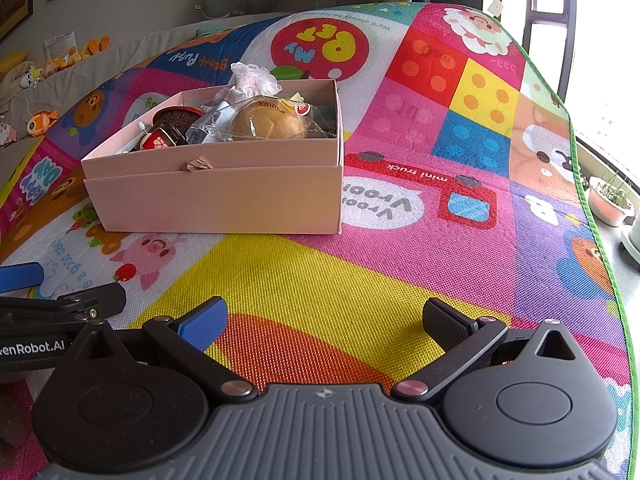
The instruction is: Organize objects
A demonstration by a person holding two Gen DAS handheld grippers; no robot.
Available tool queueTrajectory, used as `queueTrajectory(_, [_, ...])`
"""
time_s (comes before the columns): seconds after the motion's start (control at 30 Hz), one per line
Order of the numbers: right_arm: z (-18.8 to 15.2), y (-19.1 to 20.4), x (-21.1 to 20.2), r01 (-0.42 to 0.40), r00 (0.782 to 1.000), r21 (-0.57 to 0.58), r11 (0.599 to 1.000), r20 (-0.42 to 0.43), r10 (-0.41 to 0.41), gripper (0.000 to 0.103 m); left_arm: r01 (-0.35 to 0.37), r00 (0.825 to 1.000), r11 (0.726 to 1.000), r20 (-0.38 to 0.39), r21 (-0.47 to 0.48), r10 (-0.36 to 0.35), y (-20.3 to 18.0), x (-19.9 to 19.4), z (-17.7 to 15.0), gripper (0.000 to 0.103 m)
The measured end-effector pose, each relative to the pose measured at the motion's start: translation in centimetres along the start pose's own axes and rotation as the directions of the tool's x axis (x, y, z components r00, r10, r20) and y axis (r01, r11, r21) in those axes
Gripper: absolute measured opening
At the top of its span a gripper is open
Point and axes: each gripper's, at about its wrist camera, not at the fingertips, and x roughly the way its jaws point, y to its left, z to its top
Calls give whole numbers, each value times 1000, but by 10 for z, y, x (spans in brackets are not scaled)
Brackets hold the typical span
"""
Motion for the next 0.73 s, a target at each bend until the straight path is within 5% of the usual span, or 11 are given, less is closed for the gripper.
queueTrajectory(0.73, [0, 0, 0, 0, 1000, 0, 1000, 0, 0, 103, 2, 1000, 1000, 2, -3, -2, -2, -1, 0, 102])
